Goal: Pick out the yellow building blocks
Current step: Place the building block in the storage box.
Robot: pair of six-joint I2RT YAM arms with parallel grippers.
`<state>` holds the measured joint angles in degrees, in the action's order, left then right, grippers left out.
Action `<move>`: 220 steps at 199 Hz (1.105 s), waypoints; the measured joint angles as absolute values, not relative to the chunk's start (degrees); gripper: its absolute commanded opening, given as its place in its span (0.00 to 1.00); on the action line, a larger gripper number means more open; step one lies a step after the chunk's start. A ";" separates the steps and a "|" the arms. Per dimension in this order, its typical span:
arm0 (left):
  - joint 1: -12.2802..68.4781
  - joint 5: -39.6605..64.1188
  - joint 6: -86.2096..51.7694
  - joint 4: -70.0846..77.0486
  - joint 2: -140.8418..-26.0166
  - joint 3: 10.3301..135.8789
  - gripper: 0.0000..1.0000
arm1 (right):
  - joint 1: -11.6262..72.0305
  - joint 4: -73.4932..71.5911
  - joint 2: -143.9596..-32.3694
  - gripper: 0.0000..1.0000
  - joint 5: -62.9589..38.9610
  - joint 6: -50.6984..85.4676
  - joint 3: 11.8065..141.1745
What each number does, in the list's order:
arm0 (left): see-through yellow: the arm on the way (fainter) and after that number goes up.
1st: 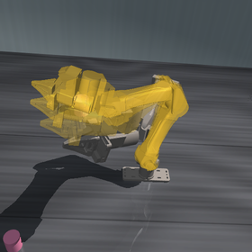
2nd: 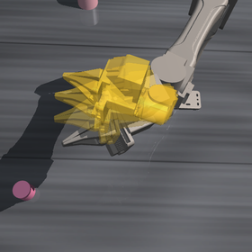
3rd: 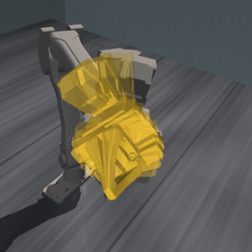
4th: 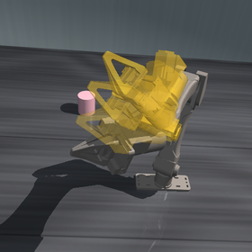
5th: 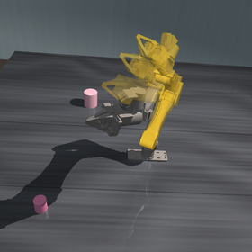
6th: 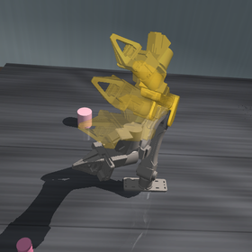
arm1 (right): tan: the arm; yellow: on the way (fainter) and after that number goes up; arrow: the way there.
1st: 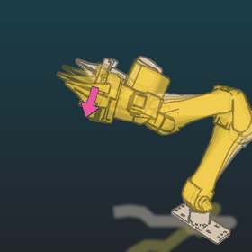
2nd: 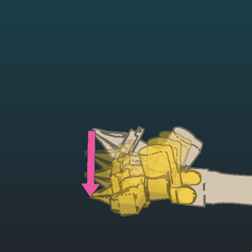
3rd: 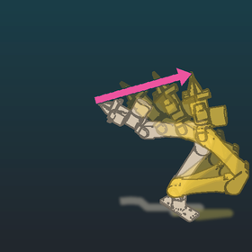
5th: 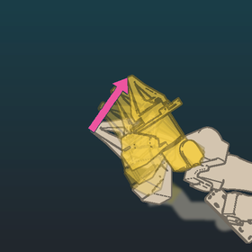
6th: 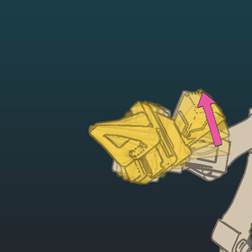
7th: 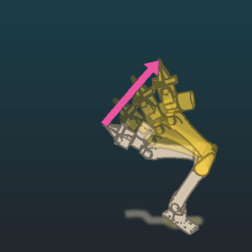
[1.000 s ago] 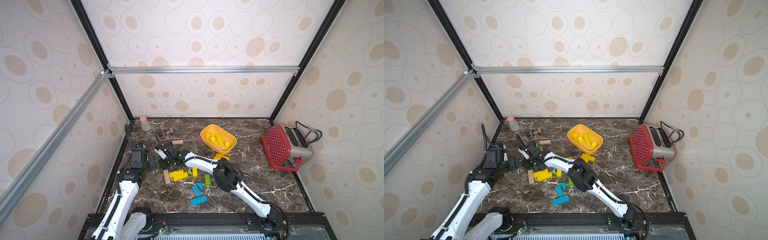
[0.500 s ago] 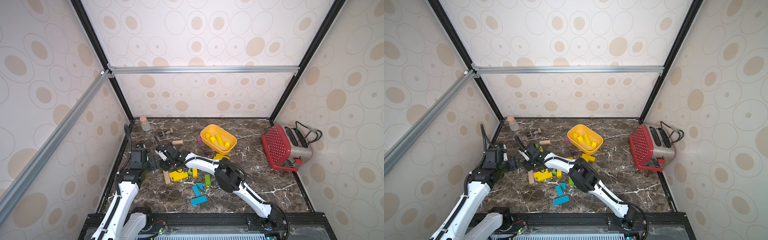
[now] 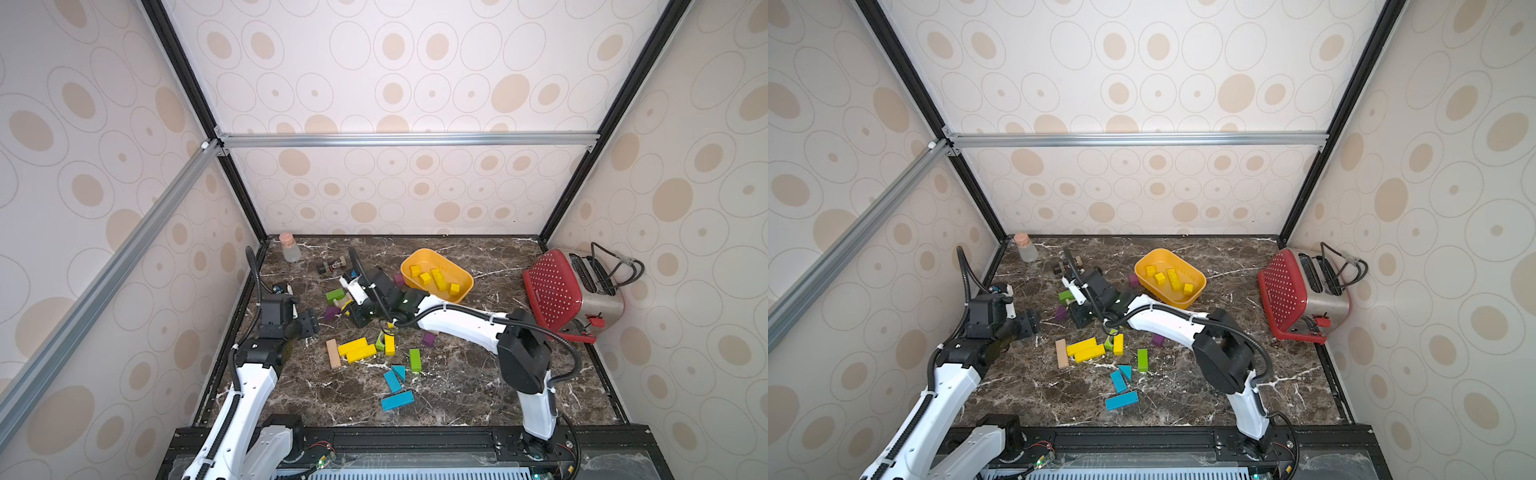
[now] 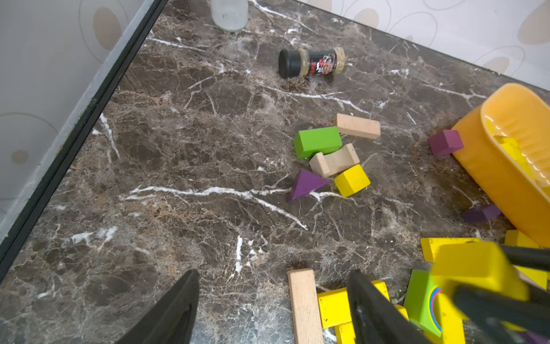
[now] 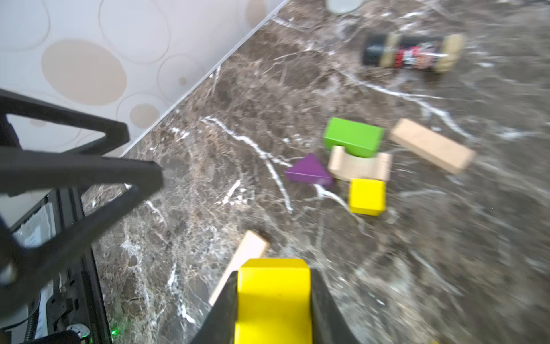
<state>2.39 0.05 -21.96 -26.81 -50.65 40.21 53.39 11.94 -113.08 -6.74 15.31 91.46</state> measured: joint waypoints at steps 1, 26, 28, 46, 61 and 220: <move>2.42 0.08 -22.02 -26.68 -50.78 40.21 0.76 | 53.23 11.94 -112.92 0.18 -6.72 15.31 91.26; 3.31 0.10 -22.55 -24.75 -54.52 41.60 0.76 | 47.92 12.64 -108.42 0.18 -6.09 15.46 85.82; 3.51 0.01 -22.55 -24.58 -55.11 41.80 0.76 | 47.37 12.75 -108.07 0.18 -5.89 15.46 85.47; 5.67 -0.78 -22.50 -23.11 -59.81 44.62 0.76 | 43.00 14.15 -105.75 0.18 -4.97 15.03 83.20; 8.08 -1.02 -22.48 -21.78 -64.71 48.14 0.76 | 39.53 15.51 -104.38 0.18 -3.86 14.79 82.28; 25.74 17.43 -9.67 -10.28 -91.29 67.75 0.74 | 20.62 12.01 -113.47 0.19 -1.91 17.15 80.79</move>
<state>25.74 17.43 -9.67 -10.28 -91.29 67.75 20.62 12.01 -113.47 -1.91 17.15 80.79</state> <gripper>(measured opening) 0.744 0.325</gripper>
